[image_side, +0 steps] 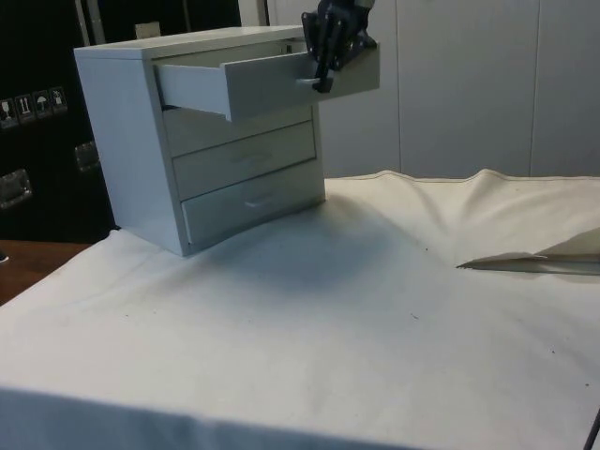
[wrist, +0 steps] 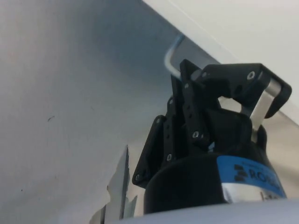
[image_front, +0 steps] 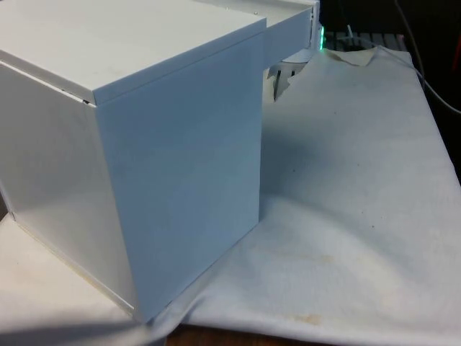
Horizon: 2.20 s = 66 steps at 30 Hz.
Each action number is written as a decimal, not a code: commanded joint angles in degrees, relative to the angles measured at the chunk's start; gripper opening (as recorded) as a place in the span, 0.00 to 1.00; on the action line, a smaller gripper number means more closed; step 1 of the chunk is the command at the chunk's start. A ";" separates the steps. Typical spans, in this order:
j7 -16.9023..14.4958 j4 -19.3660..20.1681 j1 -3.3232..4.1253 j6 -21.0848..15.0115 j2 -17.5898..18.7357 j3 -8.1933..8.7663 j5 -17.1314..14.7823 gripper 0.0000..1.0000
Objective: Open the drawer, then close it.
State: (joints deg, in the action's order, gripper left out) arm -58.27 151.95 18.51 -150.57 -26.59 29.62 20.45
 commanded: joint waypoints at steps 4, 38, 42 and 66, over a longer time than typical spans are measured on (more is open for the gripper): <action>0.92 1.43 -1.03 0.34 -1.83 -0.92 1.15 0.00; 2.29 -0.06 -0.69 0.06 -0.34 -2.35 1.78 0.00; 3.32 0.34 -0.86 -0.52 -0.69 -2.46 3.44 0.00; 16.21 1.66 -0.92 -2.12 -1.32 -3.04 19.37 0.00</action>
State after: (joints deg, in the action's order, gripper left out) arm -43.20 153.61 18.68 -152.12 -27.90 27.56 38.22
